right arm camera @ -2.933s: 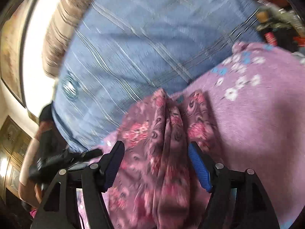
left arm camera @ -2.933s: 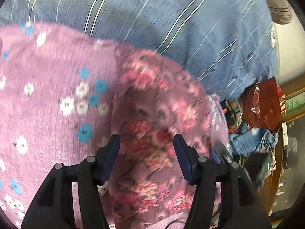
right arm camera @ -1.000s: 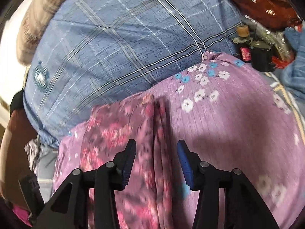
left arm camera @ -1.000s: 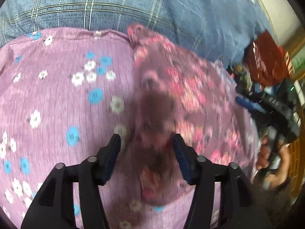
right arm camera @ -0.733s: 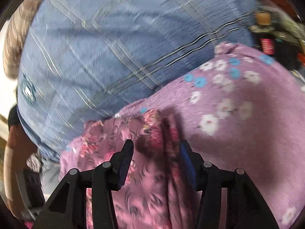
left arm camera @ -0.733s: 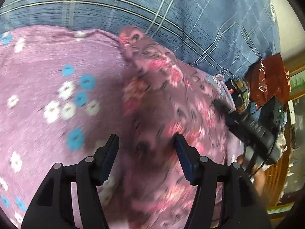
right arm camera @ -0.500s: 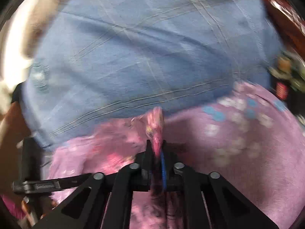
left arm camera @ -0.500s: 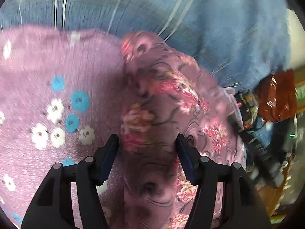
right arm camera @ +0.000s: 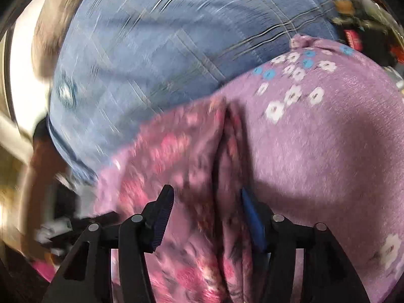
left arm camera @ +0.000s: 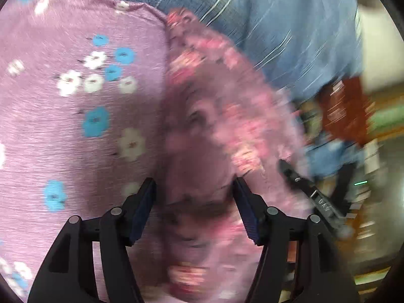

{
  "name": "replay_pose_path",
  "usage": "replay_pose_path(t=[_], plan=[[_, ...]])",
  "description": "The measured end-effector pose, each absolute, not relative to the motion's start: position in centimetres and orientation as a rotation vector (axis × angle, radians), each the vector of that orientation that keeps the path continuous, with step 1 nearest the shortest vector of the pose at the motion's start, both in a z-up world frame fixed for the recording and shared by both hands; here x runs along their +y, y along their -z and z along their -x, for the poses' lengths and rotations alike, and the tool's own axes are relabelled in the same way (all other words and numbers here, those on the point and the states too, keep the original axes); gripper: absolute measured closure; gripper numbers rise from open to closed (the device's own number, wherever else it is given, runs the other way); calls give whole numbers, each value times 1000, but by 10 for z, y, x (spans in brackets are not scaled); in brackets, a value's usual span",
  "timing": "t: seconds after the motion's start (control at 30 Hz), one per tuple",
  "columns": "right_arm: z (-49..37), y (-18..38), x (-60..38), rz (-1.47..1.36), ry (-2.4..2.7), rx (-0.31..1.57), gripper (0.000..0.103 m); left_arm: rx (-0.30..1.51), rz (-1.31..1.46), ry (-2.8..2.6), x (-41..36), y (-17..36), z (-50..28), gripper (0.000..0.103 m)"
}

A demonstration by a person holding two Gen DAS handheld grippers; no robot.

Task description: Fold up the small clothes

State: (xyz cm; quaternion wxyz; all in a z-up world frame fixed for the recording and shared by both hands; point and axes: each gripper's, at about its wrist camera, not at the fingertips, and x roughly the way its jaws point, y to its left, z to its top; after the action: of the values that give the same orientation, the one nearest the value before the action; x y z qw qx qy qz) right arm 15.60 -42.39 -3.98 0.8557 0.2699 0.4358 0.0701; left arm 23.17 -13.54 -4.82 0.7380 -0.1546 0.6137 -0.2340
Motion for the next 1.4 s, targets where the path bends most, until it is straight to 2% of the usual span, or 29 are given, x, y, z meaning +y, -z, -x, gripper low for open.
replay_pose_path(t=[0.03,0.07,0.17,0.2,0.23,0.27,0.3,0.4,0.43,0.47,0.5,0.67,0.73,0.77,0.8,0.87,1.07,1.4], plan=[[-157,39,-408,-424,-123,950,81,1350,320,509,-137,49,-229,41],[-152,32,-403,-394,-118,930,82,1345,353,509,-131,47,-226,41],[-132,24,-418,-528,-145,823,83,1340,403,495,-122,53,-220,38],[-131,31,-419,-510,-127,847,82,1336,404,502,-120,53,-218,38],[-134,46,-416,-462,-101,933,79,1344,395,500,-121,50,-217,38],[-133,51,-416,-452,-98,943,78,1351,395,497,-121,47,-216,39],[-129,47,-420,-466,-96,918,69,1352,407,508,-118,43,-216,40],[-124,30,-436,-552,-96,881,65,1318,470,553,-111,30,-218,40],[-121,26,-444,-597,-107,841,61,1313,494,569,-111,28,-220,35],[-121,26,-450,-643,-118,824,47,1317,504,579,-113,28,-222,28],[-123,28,-454,-668,-123,825,41,1326,510,587,-115,30,-223,24],[-140,61,-446,-752,-208,881,39,1409,484,596,-140,53,-226,23],[-138,60,-439,-742,-263,844,39,1365,440,584,-146,47,-222,27],[-142,59,-431,-715,-287,860,47,1338,408,578,-148,42,-219,43],[-142,56,-426,-671,-269,859,63,1310,369,567,-151,36,-218,51],[-139,44,-418,-543,-228,841,81,1253,302,559,-155,26,-213,72],[-119,19,-402,-471,-187,776,84,1128,216,507,-148,-1,-191,76],[-86,-24,-339,-424,-270,722,85,1062,285,467,-72,-37,-142,76]])
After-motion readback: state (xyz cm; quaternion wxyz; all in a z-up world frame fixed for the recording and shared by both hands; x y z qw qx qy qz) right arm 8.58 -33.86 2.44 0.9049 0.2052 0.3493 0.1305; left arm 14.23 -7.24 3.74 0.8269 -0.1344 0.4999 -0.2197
